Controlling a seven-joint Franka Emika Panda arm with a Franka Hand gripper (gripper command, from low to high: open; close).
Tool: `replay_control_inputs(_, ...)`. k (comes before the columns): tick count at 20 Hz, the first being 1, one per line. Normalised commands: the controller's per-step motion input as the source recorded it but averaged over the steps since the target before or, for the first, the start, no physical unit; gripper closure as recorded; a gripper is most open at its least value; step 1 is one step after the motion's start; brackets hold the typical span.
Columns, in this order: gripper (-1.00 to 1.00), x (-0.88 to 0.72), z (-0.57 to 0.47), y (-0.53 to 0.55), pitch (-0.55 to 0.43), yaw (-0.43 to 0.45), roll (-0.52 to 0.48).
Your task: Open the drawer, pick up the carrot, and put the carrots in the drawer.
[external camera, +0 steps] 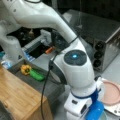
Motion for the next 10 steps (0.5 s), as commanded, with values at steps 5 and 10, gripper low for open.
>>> replay_control_inputs(5, -1.0, 0.12, -0.1, -0.1, -0.036, 0.089, 0.014)
replay_control_inputs(10, -1.0, 0.06, -0.08, -0.07, -0.035, 0.077, 0.008)
